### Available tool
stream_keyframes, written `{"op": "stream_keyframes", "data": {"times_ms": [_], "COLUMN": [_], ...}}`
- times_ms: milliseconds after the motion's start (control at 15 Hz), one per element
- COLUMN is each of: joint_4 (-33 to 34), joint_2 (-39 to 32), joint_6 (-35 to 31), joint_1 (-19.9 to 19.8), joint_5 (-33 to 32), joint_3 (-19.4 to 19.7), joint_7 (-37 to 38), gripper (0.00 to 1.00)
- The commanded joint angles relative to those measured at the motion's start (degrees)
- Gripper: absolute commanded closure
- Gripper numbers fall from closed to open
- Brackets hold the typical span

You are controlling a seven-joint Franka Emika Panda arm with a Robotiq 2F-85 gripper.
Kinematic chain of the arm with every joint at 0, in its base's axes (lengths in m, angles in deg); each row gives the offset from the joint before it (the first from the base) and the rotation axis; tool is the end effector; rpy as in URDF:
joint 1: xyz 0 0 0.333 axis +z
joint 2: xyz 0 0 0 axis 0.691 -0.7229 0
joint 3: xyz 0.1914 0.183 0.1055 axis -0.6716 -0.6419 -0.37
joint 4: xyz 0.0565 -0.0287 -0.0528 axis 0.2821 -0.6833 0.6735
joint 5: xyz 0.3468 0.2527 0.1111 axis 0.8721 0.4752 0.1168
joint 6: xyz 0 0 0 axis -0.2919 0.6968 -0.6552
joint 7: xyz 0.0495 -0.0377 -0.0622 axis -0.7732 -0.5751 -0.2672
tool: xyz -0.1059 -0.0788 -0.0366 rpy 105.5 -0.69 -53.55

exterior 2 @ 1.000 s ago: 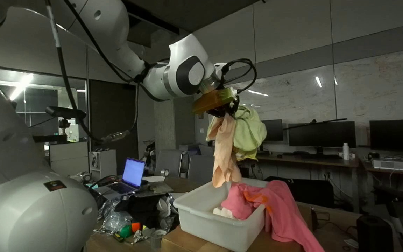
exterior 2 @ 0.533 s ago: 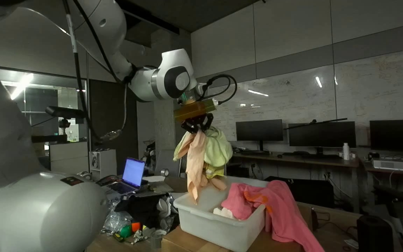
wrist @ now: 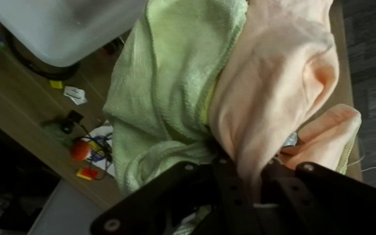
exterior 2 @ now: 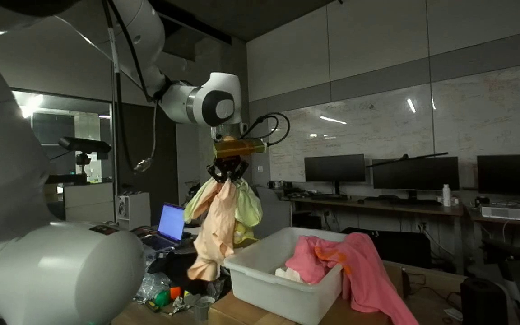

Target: Remove the clothes and towels from the bowl and put them on the table

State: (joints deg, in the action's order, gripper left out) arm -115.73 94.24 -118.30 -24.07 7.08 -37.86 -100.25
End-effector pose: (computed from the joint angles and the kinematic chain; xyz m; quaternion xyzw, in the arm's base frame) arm 0.5041 0.1059 0.4470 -0.8534 -0.4851 -0.1876 0.0332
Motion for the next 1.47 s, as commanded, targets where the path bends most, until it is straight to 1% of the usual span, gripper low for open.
{"op": "stream_keyframes", "data": {"times_ms": [0,267,533,733,800,867,1000,1067,1200,1400], "joint_4": [5.4,9.2,11.8,13.2,13.3,13.4,13.0,12.9,12.3,10.3], "joint_2": [-3.2,-7.1,-10.6,-12.5,-13.0,-13.3,-13.6,-13.8,-13.9,-14.4], "joint_6": [7.0,10.5,9.0,7.4,6.4,5.4,2.5,1.2,-1.9,-8.3], "joint_1": [1.4,-0.9,-3.0,-4.6,-5.2,-5.8,-6.8,-7.2,-8.2,-11.3], "joint_5": [8.2,13.6,15.7,15.5,15.1,14.5,13.7,13.3,11.8,2.5], "joint_3": [0.7,-1.4,-3.9,-5.8,-6.4,-6.9,-7.8,-8.2,-8.8,-9.7], "joint_7": [-10.4,-11.7,-9.4,-7.9,-7.4,-6.8,-6.2,-5.8,-4.2,3.6], "gripper": [0.9,0.9,0.9,0.9,0.62,0.62,0.48,0.38,0.23,0.01]}}
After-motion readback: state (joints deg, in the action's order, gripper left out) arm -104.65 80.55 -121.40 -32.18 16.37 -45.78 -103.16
